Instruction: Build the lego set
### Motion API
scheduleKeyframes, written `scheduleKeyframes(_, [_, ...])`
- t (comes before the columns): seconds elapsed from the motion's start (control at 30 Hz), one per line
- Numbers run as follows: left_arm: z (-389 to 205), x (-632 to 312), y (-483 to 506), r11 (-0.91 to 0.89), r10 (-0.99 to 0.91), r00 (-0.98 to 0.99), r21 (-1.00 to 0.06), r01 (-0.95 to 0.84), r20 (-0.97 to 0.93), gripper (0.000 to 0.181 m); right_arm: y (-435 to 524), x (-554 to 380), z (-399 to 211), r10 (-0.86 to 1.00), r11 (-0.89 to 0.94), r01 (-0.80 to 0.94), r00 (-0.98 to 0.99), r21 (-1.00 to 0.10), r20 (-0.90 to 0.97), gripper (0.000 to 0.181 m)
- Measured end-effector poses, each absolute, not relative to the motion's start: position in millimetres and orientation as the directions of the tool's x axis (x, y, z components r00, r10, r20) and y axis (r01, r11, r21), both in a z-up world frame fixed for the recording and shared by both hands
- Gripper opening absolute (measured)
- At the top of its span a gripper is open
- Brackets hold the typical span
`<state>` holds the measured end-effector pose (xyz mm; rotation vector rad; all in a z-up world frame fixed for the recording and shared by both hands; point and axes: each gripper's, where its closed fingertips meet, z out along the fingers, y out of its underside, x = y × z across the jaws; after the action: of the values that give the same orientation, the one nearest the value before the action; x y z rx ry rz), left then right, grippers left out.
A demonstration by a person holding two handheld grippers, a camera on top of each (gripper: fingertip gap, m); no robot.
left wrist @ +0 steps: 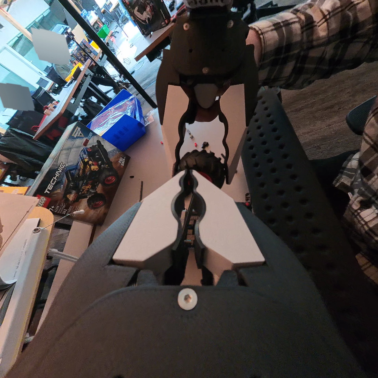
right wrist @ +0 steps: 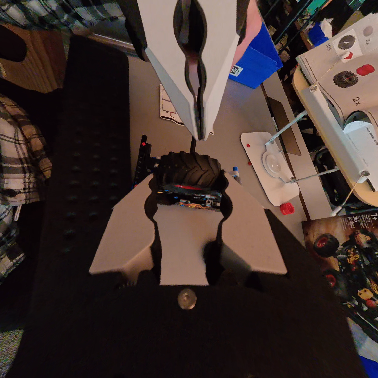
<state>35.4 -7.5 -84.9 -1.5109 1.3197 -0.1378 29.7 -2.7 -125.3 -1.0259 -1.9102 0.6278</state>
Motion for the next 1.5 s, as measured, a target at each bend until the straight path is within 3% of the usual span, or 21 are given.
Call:
scheduleKeyframes(0.1, [-98.8,33.1,-10.7,0.162,-0.758,0.368,-0.703,-0.693,-0.538,0.000,-13.8,27.7,-118.8,0.842,0.532,0.364,-0.323,-0.764,0.432,0.059])
scheduleKeyframes(0.17, [-110.6,26.2,-8.0,0.149,-0.719,0.345,-0.619,-0.771,-0.603,0.000,-17.9,27.9,-117.7,0.837,0.539,0.359,-0.328,-0.762,0.438,0.058])
scheduleKeyframes(0.3, [-111.9,30.1,-24.0,0.111,-0.766,0.362,-0.664,-0.739,-0.531,0.008,-26.7,28.0,-113.6,0.823,0.561,0.354,-0.336,-0.748,0.458,0.058])
scheduleKeyframes(0.4, [-112.2,27.3,-24.3,0.104,-0.748,0.378,-0.658,-0.746,-0.546,0.003,-31.7,24.7,-112.7,0.814,0.575,0.355,-0.341,-0.737,0.471,0.058])
scheduleKeyframes(0.57, [-114.8,13.3,-23.3,0.077,-0.698,0.434,-0.663,-0.745,-0.569,0.036,-44.4,24.2,-99.9,0.806,0.581,0.321,-0.351,-0.748,0.476,0.058])
scheduleKeyframes(0.67, [-107.6,21.8,-30.1,0.147,-0.676,0.406,-0.652,-0.744,-0.615,0.006,-49.5,21.3,-98.4,0.801,0.585,0.313,-0.365,-0.748,0.474,0.058])
scheduleKeyframes(0.83, [-110.4,23.1,-34.9,0.147,-0.682,0.365,-0.608,-0.780,-0.634,0.003,-55.0,22.2,-98.1,0.824,0.536,0.286,-0.380,-0.794,0.419,0.059])
scheduleKeyframes(0.97, [-98.1,34.3,-36.3,0.144,-0.669,0.397,-0.634,-0.760,-0.628,0.003,-56.9,13.9,-106.4,0.833,0.530,0.306,-0.361,-0.791,0.419,0.087])
scheduleKeyframes(1.03, [-107.3,33.1,-37.1,0.120,-0.681,0.361,-0.583,-0.803,-0.637,0.003,-54.2,12.4,-108.5,0.824,0.555,0.326,-0.336,-0.765,0.455,0.065])
scheduleKeyframes(1.37, [-127.5,32.9,-48.3,0.078,-0.725,0.340,-0.561,-0.824,-0.600,0.004,-63.8,13.2,-122.1,0.831,0.532,0.318,-0.375,-0.785,0.411,0.060])
scheduleKeyframes(1.5, [-132.7,32.8,-49.9,0.062,-0.754,0.358,-0.603,-0.796,-0.551,0.004,-64.1,14.1,-126.3,0.829,0.537,0.303,-0.365,-0.788,0.425,0.059])
